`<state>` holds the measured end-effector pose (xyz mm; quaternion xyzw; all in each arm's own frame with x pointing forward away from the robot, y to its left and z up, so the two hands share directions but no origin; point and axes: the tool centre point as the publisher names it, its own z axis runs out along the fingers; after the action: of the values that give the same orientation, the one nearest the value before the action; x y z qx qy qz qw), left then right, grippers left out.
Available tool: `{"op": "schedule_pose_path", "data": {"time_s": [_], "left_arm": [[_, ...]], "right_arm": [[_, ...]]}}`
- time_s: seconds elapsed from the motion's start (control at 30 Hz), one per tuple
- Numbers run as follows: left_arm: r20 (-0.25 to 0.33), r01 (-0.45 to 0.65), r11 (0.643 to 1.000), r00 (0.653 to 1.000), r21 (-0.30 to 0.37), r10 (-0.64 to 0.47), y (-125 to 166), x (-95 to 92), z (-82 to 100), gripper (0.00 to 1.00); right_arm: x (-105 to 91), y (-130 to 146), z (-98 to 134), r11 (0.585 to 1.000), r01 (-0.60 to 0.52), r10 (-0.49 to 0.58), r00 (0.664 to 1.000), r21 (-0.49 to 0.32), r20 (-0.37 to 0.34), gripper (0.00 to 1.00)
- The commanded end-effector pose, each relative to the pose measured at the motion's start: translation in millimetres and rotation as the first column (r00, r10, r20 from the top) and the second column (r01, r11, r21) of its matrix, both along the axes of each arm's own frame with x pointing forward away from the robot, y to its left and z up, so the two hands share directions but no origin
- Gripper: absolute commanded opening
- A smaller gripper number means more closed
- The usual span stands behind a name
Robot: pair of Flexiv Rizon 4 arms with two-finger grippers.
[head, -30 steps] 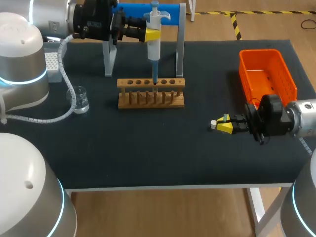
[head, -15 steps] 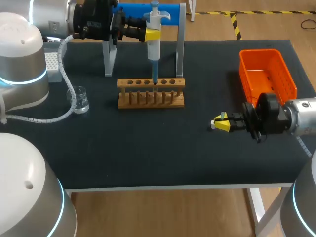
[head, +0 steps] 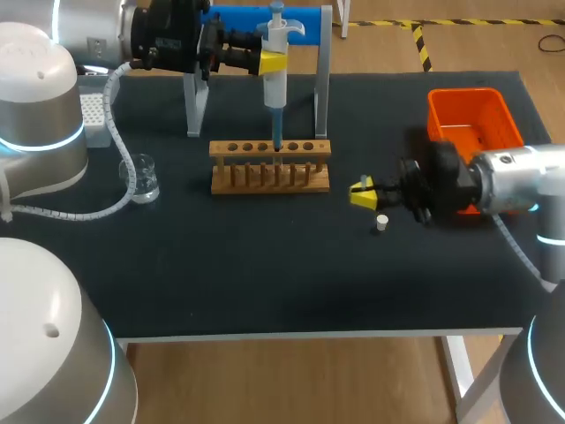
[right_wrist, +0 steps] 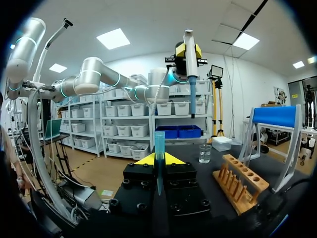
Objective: Invert the test tube, pick up the pipette, mount the tip to pipette, aspirate from beaker and dispense into the tube, eject the tip, return the pipette, and cap with the stopper.
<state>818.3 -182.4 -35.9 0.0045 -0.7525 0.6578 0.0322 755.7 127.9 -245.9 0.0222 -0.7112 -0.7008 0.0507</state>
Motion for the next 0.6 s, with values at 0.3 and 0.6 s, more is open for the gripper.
{"op": "schedule_pose_path", "data": {"time_s": [0.3,0.6], "left_arm": [[-0.001,0.003,1.000,1.000,0.003,-0.003,0,0.6,1.1,0.00],[-0.001,0.003,1.000,1.000,0.003,-0.003,0,0.6,1.1,0.00]], "right_arm": [[45.6,53,-6,0.999,-0.035,0.034,0.999,0.013,0.011,0.00],[57.3,76,-18,0.998,-0.049,0.049,0.999,0.032,0.013,0.00]]}}
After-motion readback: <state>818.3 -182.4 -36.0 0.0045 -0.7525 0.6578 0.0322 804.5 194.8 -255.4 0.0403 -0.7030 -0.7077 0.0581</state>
